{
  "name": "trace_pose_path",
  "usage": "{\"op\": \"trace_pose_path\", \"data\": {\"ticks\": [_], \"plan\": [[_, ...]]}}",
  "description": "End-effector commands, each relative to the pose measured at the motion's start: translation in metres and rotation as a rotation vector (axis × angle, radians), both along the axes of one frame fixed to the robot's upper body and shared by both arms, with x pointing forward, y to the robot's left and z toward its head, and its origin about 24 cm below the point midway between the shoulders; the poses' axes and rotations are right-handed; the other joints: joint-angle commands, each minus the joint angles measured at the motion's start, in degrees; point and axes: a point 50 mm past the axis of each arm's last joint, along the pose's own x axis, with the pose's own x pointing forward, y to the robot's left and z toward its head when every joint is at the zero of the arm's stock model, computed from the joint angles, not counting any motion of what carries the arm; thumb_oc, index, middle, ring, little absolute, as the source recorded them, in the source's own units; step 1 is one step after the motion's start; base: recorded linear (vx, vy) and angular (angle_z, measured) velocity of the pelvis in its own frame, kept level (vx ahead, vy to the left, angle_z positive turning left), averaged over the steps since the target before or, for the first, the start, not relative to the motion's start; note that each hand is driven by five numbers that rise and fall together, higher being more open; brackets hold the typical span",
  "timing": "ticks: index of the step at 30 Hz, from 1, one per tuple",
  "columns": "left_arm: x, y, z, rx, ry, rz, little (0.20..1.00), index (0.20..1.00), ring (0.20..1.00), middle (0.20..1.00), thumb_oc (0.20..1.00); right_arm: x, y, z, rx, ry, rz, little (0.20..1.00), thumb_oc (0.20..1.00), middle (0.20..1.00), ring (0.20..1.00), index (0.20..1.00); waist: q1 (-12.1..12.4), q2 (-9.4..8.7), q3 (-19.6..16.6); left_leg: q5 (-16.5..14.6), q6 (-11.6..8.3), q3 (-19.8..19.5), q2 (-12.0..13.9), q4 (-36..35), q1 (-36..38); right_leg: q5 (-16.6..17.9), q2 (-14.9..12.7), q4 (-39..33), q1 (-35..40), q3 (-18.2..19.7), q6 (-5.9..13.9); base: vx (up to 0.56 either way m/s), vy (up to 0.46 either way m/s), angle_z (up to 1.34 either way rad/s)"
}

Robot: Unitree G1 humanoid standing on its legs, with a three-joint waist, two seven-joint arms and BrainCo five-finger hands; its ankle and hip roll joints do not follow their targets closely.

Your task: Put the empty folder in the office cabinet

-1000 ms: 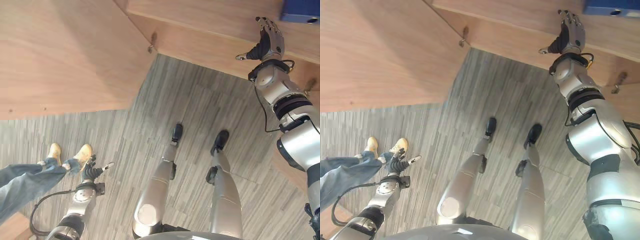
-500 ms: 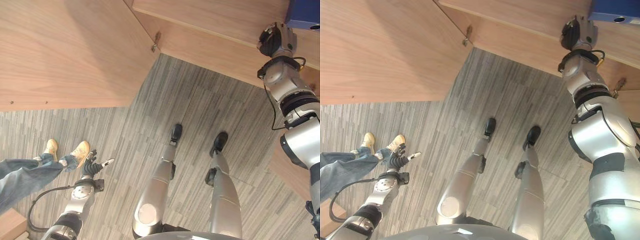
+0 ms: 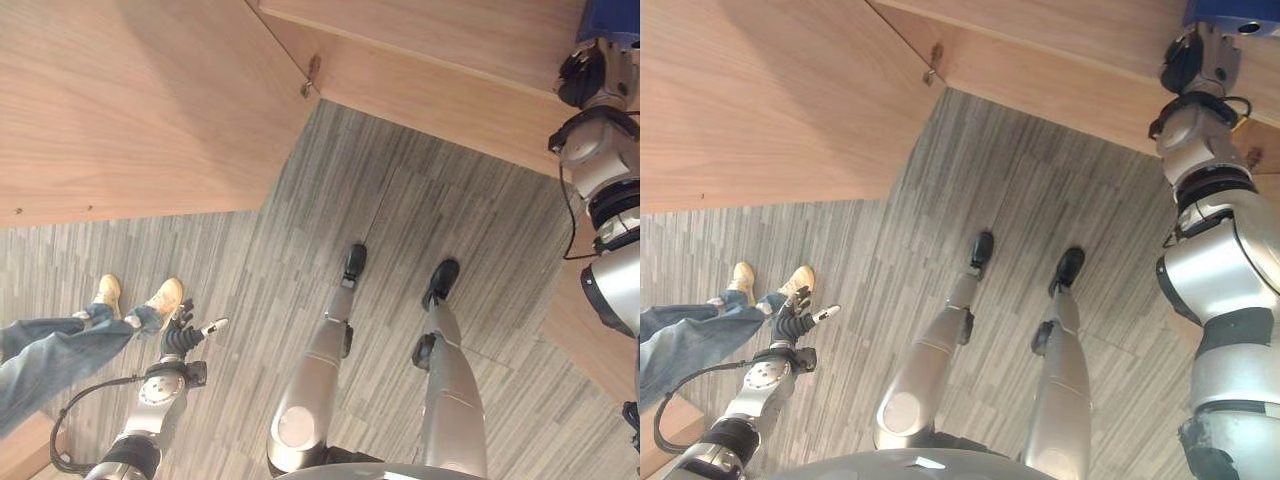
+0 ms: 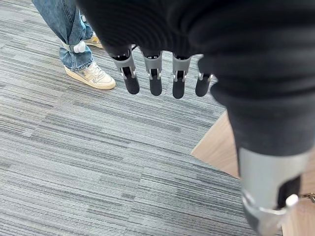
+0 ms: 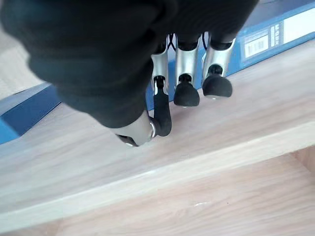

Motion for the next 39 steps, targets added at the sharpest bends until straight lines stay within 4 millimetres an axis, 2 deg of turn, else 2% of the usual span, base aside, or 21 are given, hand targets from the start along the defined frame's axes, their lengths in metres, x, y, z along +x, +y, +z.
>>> {"op": "trace_pose_path", "data": {"ticks": [1, 5, 9, 20, 30, 32, 33, 36, 39], "plan": [[-0.017, 0.023, 0.003, 0.072, 0.032, 0.01, 1.0, 1.0, 1.0, 1.0, 1.0, -0.011, -0.012, 0.041, -0.124, -0.084, -0.06, 0.2, 0.2, 0.2, 0.2, 0.2, 0.84, 1.56, 0.02, -5.33, -5.95, 0.1, 6.45, 1.03, 4.74, -2.76, -3.75, 2.6, 0.14, 2.75, 6.51, 0.02, -0.032, -0.01], [-0.019, 0.02, 0.004, 0.062, 0.021, 0.0, 1.0, 1.0, 1.0, 1.0, 1.0, -0.016, -0.015, 0.056, -0.167, -0.126, -0.092, 0.2, 0.2, 0.2, 0.2, 0.2, 1.57, 2.26, -0.17, -4.1, -6.36, -0.4, 7.15, -0.99, 5.1, -3.46, -3.39, 3.35, -0.83, 2.11, 6.42, 0.03, -0.037, 0.0], [-0.02, 0.015, 0.004, 0.047, 0.015, -0.007, 1.0, 1.0, 1.0, 1.0, 1.0, -0.018, -0.01, 0.071, -0.248, -0.165, -0.116, 0.2, 0.2, 0.2, 0.2, 0.2, 2.56, 2.7, -0.62, -3.02, -6.83, -0.93, 7.92, -2.8, 5.34, -4.26, -2.68, 4.43, -2.56, 1.19, 6.14, 0.03, -0.058, -0.02], [-0.021, 0.011, 0.004, 0.04, 0.014, -0.007, 1.0, 1.0, 1.0, 1.0, 1.0, -0.019, -0.007, 0.077, -0.286, -0.191, -0.139, 0.2, 0.2, 0.2, 0.2, 0.2, 3.35, 3.1, -1.28, -2.68, -7.05, -1.51, 8.57, -3.16, 5.28, -5.18, -1.86, 5.54, -3.56, 0.34, 5.78, 0.01, -0.025, 0.03], [-0.016, 0.009, 0.011, 0.042, -0.024, -0.015, 1.0, 1.0, 1.0, 1.0, 1.0, -0.024, -0.01, 0.089, -0.313, -0.243, -0.178, 0.2, 0.2, 0.2, 0.2, 0.2, 3.76, 4.18, -1.49, -2.43, -7.45, -2.05, 8.4, -3.16, 4.67, -5.44, -1.98, 6.05, -4.0, -0.43, 5.65, 0.0, -0.012, 0.01], [0.006, 0.011, 0.0, 0.152, 0.057, 0.011, 1.0, 1.0, 1.0, 1.0, 1.0, -0.012, 0.017, 0.083, -0.294, -0.247, -0.115, 0.2, 0.2, 0.2, 0.2, 0.2, 2.63, 3.58, -1.27, -2.36, -7.69, -1.78, 8.45, -3.16, 4.64, -5.38, -1.93, 6.26, -4.42, -0.21, 5.68, 0.01, 0.008, 0.02], [0.01, 0.008, 0.001, 0.159, 0.045, 0.001, 1.0, 1.0, 1.0, 1.0, 1.0, -0.013, 0.018, 0.089, -0.297, -0.263, -0.124, 0.2, 0.2, 0.2, 0.2, 0.2, 2.77, 3.7, -1.37, -2.27, -7.79, -1.94, 8.42, -3.16, 4.55, -5.34, -2.05, 6.36, -4.59, -0.2, 5.7, 0.0, 0.0, 0.0], [0.004, 0.005, -0.005, 0.108, 0.054, 0.032, 1.0, 1.0, 1.0, 1.0, 1.0, -0.02, 0.016, 0.108, -0.329, -0.299, -0.155, 0.2, 0.2, 0.2, 0.2, 0.2, 3.0, 3.98, -1.45, -1.65, -8.17, -2.55, 8.34, -3.16, 4.04, -5.39, -2.25, 6.75, -4.9, -0.44, 5.78, 0.0, -0.035, -0.01], [-0.001, 0.001, -0.01, 0.079, 0.071, 0.04, 1.0, 1.0, 1.0, 1.0, 1.0, -0.022, 0.01, 0.105, -0.339, -0.296, -0.17, 0.2, 0.2, 0.2, 0.2, 0.2, 2.83, 3.95, -1.26, -1.79, -8.03, -2.29, 8.16, -3.16, 3.92, -5.58, -2.32, 7.29, -5.25, -0.49, 5.62, -0.01, -0.004, 0.06]]}}
